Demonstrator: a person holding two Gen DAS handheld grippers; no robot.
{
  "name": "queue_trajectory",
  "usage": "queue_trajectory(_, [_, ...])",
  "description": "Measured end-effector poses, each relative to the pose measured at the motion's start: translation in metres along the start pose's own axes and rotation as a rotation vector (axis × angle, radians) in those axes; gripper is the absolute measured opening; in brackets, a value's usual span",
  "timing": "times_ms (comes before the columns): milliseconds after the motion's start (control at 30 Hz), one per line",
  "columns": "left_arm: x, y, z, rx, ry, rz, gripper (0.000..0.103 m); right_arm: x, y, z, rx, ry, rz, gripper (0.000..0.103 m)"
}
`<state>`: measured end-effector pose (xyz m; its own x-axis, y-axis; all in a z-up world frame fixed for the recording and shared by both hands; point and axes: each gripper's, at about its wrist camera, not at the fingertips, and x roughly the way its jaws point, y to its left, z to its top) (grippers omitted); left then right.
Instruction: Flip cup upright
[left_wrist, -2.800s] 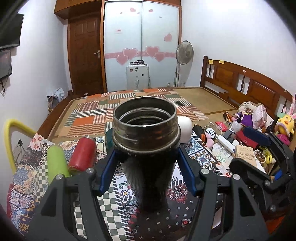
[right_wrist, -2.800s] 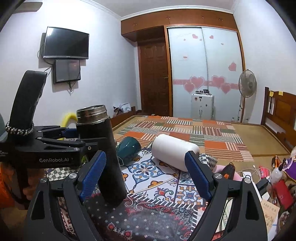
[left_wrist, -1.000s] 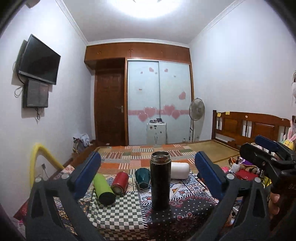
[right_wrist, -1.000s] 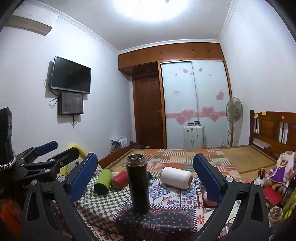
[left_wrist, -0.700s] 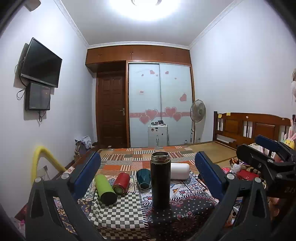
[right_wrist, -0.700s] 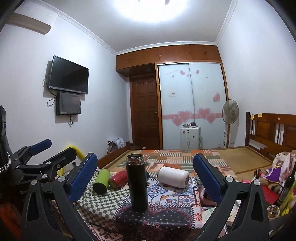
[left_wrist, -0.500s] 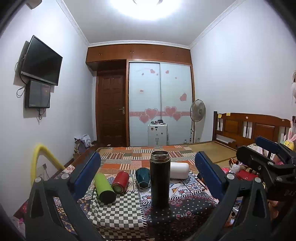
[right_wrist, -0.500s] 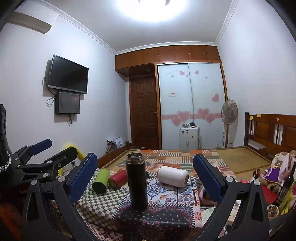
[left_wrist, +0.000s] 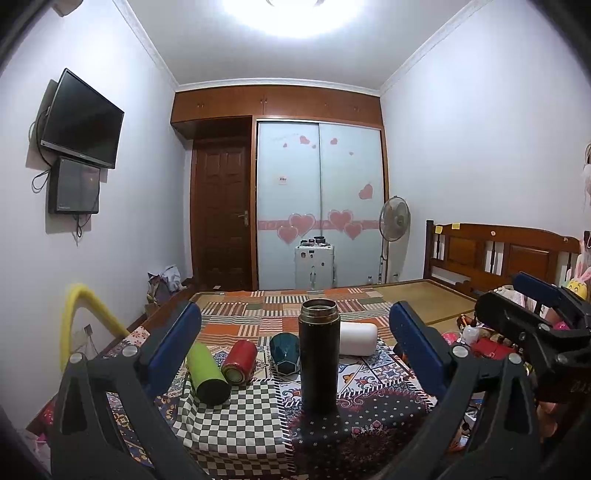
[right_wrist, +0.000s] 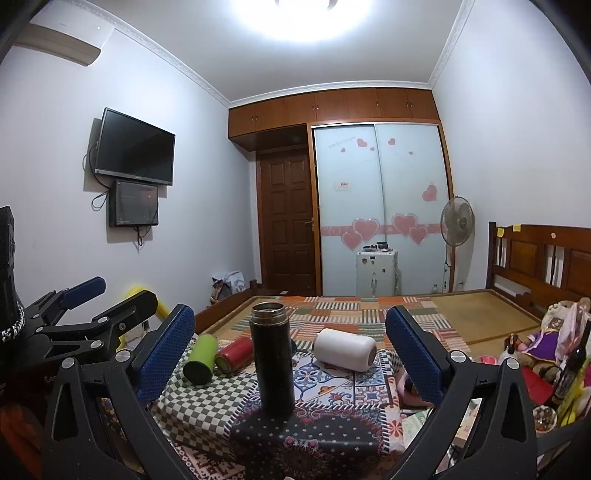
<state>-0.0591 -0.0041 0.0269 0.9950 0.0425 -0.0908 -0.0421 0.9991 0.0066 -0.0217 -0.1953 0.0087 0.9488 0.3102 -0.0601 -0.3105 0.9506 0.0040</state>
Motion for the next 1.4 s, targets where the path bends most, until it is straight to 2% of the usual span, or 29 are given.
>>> queue_trajectory(533, [0.0013, 0.0022, -0.0025, -0.02, 0.01, 0.009, 0.103, -0.0021, -0.0012, 0.0019, 0.003, 0.001, 0.0, 0.103])
queue_trajectory(1400, [0.0073, -0.0014, -0.005, -0.009, 0.036, -0.029, 0.103, -0.0014, -0.0009, 0.0048, 0.008, 0.01, -0.001, 0.103])
